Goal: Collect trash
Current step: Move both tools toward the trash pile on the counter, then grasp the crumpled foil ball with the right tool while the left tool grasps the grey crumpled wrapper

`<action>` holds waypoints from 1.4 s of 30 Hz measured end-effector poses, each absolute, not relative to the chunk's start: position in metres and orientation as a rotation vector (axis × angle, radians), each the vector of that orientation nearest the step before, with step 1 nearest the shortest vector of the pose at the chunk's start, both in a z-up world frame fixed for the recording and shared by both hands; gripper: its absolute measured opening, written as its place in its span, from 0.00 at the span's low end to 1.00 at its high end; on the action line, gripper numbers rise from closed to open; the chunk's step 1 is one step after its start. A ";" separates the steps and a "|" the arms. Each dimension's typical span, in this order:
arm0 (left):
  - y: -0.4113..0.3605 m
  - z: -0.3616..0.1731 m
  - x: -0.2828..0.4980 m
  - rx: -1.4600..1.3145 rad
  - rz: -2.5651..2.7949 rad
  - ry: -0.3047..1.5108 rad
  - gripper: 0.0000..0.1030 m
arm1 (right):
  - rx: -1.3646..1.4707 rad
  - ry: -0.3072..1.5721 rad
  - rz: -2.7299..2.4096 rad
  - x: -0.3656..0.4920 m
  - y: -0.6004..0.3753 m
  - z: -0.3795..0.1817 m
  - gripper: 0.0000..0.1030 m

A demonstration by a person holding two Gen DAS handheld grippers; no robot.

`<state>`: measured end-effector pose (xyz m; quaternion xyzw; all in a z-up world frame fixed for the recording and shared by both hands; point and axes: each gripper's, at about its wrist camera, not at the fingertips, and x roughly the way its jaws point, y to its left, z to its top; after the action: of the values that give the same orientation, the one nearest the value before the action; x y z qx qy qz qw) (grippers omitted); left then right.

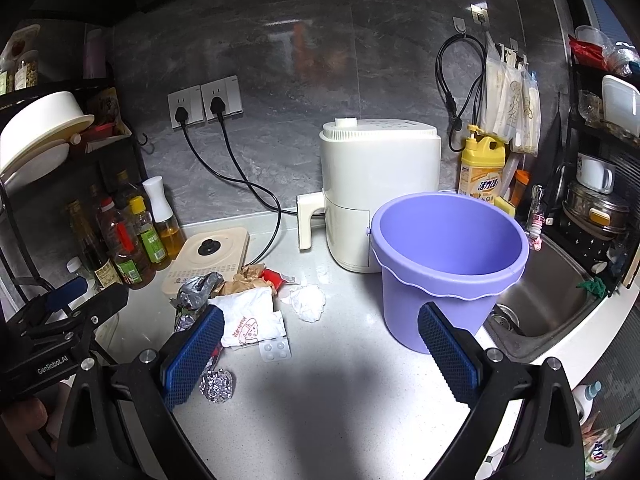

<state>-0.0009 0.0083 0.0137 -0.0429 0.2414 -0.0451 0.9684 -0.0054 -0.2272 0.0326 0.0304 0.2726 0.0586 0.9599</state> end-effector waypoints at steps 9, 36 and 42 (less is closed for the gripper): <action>0.007 0.013 -0.001 -0.088 -0.100 0.493 0.94 | 0.054 0.561 0.109 -0.007 -0.228 0.034 0.92; 0.009 -0.067 0.018 -0.150 -0.110 0.669 0.80 | 0.025 0.700 0.125 0.019 -0.227 -0.020 0.86; 0.015 -0.085 0.036 -0.164 -0.082 0.693 0.77 | 0.005 0.732 0.141 0.023 -0.223 -0.033 0.81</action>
<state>0.0356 0.0153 -0.0846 -0.0802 0.3389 -0.0402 0.9365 0.0226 -0.2233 -0.0326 0.0026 0.3578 0.0689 0.9313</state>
